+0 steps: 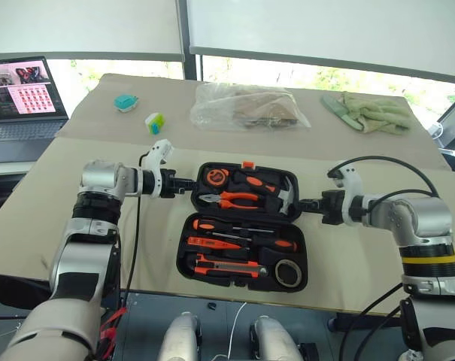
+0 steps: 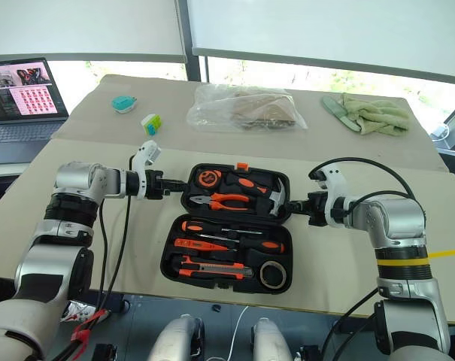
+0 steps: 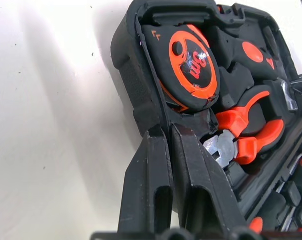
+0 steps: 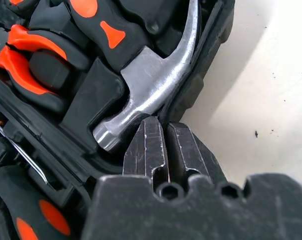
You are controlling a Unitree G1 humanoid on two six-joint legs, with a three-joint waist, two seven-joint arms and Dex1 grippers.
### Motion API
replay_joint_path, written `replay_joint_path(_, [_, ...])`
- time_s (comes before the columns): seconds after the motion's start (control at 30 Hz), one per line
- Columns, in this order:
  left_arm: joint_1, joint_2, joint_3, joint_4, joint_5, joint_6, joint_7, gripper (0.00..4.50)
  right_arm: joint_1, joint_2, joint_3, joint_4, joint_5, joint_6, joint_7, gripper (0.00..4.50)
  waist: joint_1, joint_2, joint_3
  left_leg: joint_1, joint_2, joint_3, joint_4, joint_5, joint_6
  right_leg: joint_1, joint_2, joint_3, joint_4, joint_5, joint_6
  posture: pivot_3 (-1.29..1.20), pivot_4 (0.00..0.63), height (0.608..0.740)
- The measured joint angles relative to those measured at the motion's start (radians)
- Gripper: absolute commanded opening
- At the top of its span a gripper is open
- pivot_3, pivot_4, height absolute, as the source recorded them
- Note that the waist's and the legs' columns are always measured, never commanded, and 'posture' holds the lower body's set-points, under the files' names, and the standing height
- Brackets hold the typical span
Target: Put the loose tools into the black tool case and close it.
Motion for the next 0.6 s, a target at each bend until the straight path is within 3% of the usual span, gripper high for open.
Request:
replay_joint_path(0.27, [0.075,-0.002,0.032,-0.121,-0.016,0.002,0.002,0.00,0.002,0.017,-0.027,-0.023,0.020,0.009,-0.016,0.02,-0.003,0.000,0.000,-0.001,0.000,0.000,0.000,0.000,0.000,-0.002,0.000,0.001,0.000,0.000,0.000,0.00,0.150,0.740])
replay_joint_path(0.6, [0.273,-0.072,0.086,-0.398,0.027,-0.480,0.090,0.00,0.108,0.084,-0.129,-0.179,-0.029,-0.195,-0.136,0.02,0.008,0.000,0.000,-0.007,0.000,0.000,0.000,0.000,0.000,-0.006,0.000,0.000,-0.002,0.001,0.001,0.00,0.150,0.740])
